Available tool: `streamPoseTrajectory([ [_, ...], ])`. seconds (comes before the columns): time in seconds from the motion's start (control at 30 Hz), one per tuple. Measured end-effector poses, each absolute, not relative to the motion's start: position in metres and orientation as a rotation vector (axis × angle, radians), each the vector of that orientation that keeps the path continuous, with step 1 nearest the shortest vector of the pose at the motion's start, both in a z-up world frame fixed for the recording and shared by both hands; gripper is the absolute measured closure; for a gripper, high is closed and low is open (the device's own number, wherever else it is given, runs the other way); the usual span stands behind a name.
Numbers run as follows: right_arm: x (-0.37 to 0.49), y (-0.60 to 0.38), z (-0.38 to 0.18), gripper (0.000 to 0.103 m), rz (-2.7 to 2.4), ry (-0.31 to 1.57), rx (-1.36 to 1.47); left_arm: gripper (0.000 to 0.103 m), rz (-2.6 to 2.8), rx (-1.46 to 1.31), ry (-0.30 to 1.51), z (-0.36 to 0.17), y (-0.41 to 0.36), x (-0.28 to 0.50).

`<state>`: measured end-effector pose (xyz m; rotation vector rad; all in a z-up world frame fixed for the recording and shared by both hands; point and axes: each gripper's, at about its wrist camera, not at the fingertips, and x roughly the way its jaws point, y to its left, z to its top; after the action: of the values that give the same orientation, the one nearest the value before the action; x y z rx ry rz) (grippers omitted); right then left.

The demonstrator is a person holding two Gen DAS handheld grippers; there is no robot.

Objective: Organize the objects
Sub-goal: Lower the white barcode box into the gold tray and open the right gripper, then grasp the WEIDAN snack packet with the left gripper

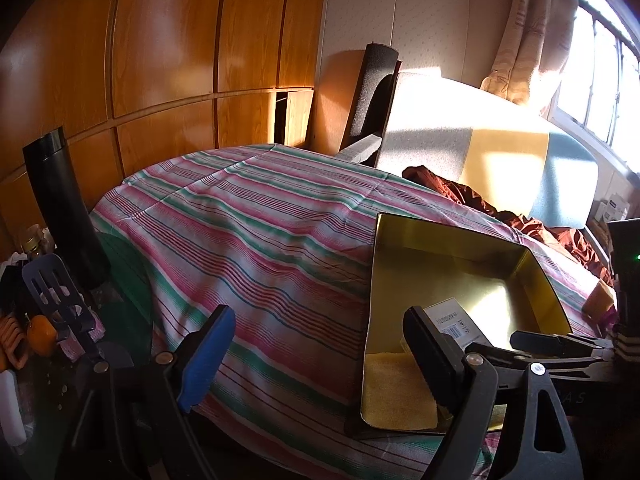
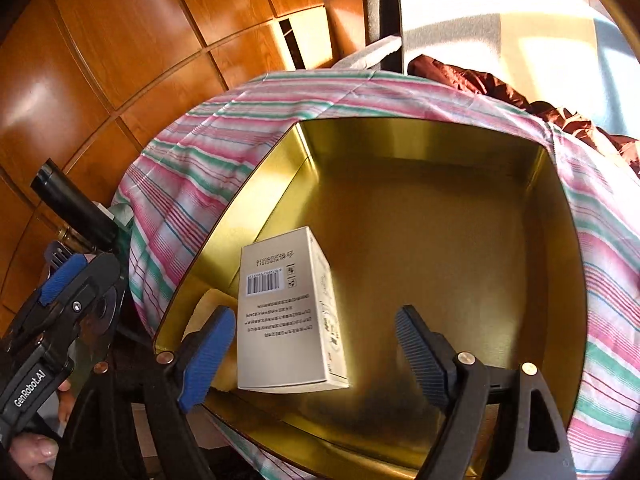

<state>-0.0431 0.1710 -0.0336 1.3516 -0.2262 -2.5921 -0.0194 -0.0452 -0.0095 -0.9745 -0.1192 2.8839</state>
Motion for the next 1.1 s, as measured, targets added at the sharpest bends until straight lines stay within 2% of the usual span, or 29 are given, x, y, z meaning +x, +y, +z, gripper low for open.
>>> streamPoseTrajectory([
  [0.33, -0.018, 0.235, -0.004, 0.017, -2.847, -0.133, 1.269, 0.014, 2.825, -0.927, -0.037, 0.003, -0.015, -0.009],
  [1.1, 0.045, 0.423, 0.007, 0.017, -3.183, -0.26, 1.453, 0.012, 2.585, -0.88, 0.152, 0.006, 0.077, 0.011],
])
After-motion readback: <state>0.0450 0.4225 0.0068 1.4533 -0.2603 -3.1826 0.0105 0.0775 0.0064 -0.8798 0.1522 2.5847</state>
